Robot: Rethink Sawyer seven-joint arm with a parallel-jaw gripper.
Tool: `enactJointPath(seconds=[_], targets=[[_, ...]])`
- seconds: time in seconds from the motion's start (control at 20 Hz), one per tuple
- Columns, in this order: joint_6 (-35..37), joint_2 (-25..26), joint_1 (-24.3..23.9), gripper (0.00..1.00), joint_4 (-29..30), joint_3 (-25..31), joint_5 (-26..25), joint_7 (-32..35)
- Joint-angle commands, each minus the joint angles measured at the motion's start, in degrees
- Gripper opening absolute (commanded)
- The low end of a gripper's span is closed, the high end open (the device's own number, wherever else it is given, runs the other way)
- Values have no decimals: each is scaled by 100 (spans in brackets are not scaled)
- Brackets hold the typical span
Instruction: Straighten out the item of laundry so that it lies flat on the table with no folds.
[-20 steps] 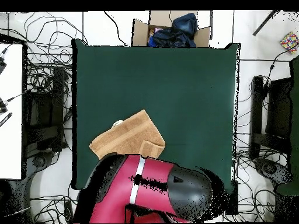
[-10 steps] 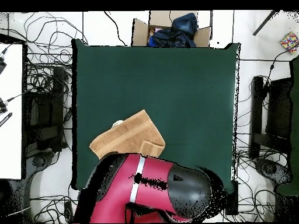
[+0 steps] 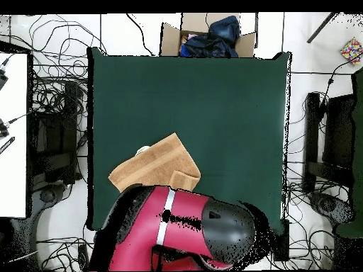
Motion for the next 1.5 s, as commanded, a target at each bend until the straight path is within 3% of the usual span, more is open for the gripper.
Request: enactJointPath(seconds=[0.05, 0.1, 0.8, 1.1, 1.25, 1.5], targets=[[159, 377, 104, 0, -710, -139, 49, 996], [169, 373, 101, 100, -711, -138, 44, 993], [714, 67, 156, 100, -583, -133, 164, 910], [1737, -1496, 113, 100, 71, -144, 315, 678], [2009, -1888, 47, 100, 121, -32, 245, 724], [1833, -1566, -108, 100, -129, 203, -69, 985]])
